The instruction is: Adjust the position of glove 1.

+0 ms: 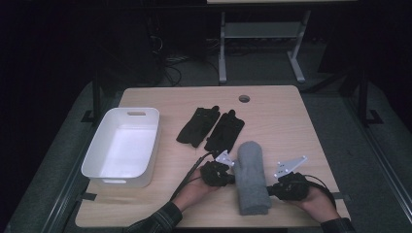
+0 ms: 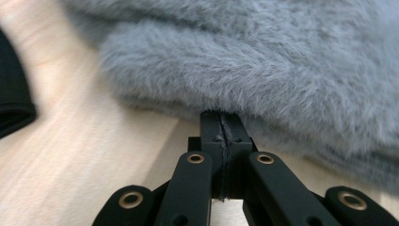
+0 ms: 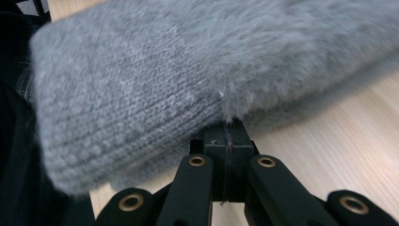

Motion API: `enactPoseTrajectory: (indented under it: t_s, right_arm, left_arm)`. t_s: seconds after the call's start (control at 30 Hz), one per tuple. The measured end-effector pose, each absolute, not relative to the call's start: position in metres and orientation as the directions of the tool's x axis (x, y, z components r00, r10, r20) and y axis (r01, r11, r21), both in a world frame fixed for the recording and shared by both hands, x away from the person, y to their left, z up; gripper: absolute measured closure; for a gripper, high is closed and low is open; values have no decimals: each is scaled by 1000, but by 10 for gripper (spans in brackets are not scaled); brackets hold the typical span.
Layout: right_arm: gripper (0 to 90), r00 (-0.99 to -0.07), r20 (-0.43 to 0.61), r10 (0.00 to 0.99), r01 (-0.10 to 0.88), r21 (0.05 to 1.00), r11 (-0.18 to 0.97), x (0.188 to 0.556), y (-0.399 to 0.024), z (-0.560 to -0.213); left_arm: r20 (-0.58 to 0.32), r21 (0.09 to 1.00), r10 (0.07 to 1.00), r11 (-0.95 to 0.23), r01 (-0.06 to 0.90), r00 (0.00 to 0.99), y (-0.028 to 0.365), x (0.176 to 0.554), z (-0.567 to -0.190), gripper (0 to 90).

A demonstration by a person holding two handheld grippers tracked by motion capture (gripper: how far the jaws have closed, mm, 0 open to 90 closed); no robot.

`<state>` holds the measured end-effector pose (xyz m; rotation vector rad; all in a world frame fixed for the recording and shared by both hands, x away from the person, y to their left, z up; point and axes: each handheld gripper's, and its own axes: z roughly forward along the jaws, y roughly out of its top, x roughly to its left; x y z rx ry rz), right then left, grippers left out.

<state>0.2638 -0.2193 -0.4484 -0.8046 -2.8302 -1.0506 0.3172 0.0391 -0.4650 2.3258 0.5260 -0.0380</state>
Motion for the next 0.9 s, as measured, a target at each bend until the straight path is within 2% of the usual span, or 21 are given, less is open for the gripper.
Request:
enactPoseTrajectory:
  t_s: [0.3,0.63,0.73,0.9]
  right_arm:
    - [900,-883,154,444,432,637,639,264,-184,-449]
    - [900,-917,112,382,359,646,674,267,-135,-453]
    - [900,-922,103,373,347,646,680,268,-133,-452]
    - [877,-902,128,412,390,648,654,266,-149,-450]
  left_arm:
    - [-170,673,416,-613,413,893,52,334,-462,889]
    - [-192,678,446,-583,447,874,70,349,-458,885]
    - [-190,677,444,-587,444,876,74,351,-457,875]
    - [-174,681,455,-585,441,873,80,353,-453,848]
